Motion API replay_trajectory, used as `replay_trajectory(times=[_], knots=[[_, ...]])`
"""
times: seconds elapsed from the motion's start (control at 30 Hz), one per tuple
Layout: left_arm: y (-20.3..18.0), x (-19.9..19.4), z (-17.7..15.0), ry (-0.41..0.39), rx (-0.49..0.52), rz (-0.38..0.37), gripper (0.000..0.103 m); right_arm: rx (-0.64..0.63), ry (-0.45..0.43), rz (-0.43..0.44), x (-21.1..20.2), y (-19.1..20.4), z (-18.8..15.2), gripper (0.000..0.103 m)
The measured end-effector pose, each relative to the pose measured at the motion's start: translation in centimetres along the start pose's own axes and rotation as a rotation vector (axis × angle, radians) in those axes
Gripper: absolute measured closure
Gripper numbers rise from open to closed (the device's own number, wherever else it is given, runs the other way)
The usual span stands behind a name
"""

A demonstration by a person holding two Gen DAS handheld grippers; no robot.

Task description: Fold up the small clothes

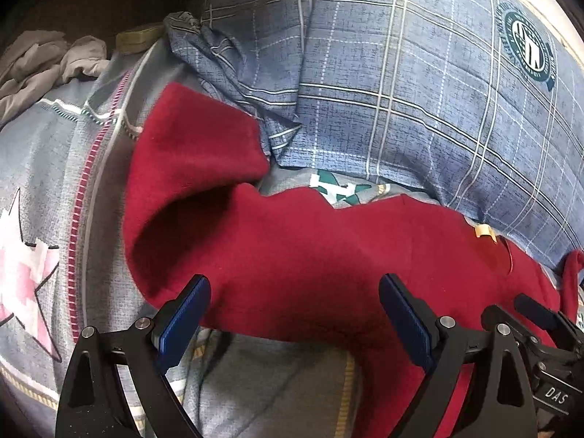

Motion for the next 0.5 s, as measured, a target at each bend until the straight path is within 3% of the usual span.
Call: replay_trajectory(times=[0.2,0.37,0.5], knots=[[0.9,-0.2,-0.1,0.009,-0.032,0.016,0.01,-0.006,0.021,0.024,1.0,1.1,0.4,0.013],[2.8,-1.6,-1.4,0.017,-0.064,0.093,0.01,0.017,0.038,0.045,2.1,1.8,1.2,0.011],[4.3,-2.5,-1.5,-0.001,-0.137,0.116,0.01,0.03,0.077,0.148,3.6,4.2,2.7,0.011]])
Point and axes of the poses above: each gripper's, at about its wrist camera, not at the fingertips, and x roughly the way its jaws point, y to its left, z to its top, the point moved 5 cm from there along x, roughly the way its jaws point, and after that the axes turned 13 degrees about x, right-handed, at the moved point
